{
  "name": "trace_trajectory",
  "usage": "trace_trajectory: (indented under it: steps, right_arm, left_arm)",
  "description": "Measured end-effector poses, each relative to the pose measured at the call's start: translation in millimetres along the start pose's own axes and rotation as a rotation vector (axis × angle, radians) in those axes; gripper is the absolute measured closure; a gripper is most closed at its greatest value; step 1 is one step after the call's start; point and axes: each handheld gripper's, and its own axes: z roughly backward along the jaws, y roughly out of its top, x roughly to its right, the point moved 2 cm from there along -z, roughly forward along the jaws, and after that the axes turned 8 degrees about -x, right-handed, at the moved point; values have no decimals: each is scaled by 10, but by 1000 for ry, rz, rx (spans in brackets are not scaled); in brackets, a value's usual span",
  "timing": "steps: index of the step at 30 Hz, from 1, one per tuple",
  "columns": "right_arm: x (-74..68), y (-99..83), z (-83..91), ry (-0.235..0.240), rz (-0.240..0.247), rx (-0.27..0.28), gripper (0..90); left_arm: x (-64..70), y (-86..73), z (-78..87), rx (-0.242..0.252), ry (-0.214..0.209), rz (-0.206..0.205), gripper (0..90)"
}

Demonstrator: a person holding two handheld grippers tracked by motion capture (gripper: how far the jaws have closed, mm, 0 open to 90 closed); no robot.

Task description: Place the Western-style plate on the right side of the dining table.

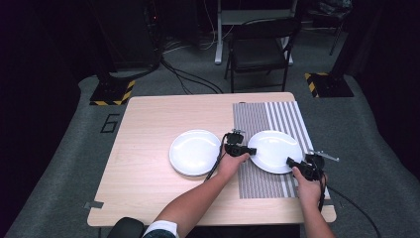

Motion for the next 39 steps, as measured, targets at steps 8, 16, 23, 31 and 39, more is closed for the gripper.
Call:
trace_trajectory:
  steps: [8, 16, 23, 31, 39]
  right_arm:
    - [39, -9, 26, -19, 5, -3, 495]
    - [50, -10, 43, -16, 3, -11, 487]
    - [62, -1, 85, -24, -1, 2, 481]
    - [37, 27, 159, -33, 20, 23, 473]
    - [-189, 76, 297, -12, 99, 75, 467]
  left_arm:
    - [11, -2, 3, -3, 6, -8, 575]
    - [3, 4, 29, -15, 18, -14, 541]
    - [10, 31, 104, 7, 11, -28, 515]
    - [5, 61, 242, 30, 5, -46, 506]
    - [-63, 88, 480, 70, 26, -65, 506]
